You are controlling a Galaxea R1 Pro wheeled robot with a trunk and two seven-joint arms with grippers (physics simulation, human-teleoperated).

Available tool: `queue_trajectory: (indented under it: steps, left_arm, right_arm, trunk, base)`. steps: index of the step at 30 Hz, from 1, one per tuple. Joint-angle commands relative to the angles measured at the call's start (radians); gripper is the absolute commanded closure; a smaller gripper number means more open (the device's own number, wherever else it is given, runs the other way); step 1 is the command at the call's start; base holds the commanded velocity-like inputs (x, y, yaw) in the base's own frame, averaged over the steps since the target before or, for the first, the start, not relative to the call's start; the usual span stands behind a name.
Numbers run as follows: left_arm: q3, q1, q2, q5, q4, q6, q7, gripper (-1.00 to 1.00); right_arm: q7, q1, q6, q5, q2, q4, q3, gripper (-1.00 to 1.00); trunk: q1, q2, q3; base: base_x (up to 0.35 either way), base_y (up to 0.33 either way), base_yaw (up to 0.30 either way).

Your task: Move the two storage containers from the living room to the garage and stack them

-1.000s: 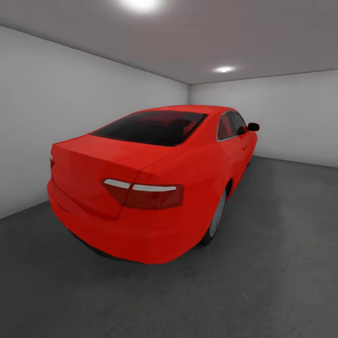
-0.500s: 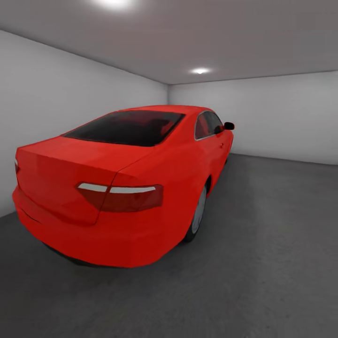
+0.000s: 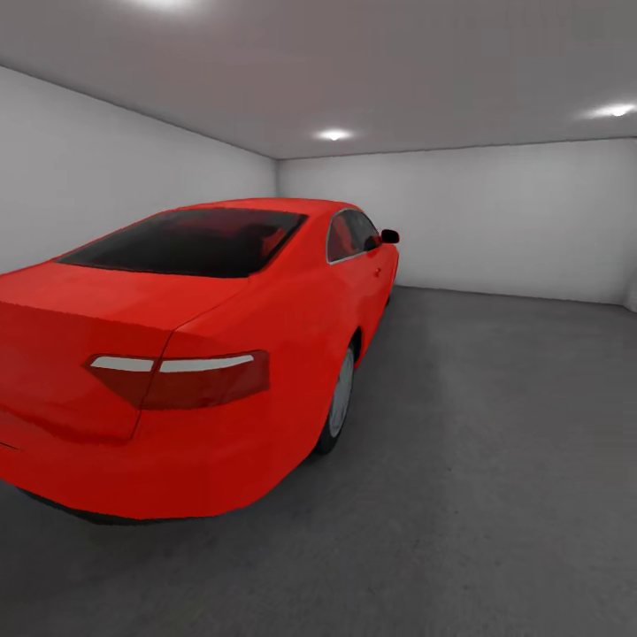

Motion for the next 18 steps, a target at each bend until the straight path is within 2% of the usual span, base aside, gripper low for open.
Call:
queue_trajectory:
  steps: [1,18]
  left_arm:
    - [0.0,0.001,0.0,0.0,-0.002,0.0,0.0,-1.0]
    - [0.001,0.0,-0.002,0.001,-0.002,0.0,0.0,-1.0]
  right_arm:
    - [-0.001,0.0,-0.003,0.001,0.0,0.0,0.0,-1.0]
    - [-0.001,0.0,-0.003,0.001,0.0,0.0,0.0,-1.0]
  trunk:
    - [0.0,0.0,-0.001]
    - [0.0,0.0,-0.001]
  base:
    - [0.0,0.0,-0.279]
    - [0.0,0.0,-0.279]
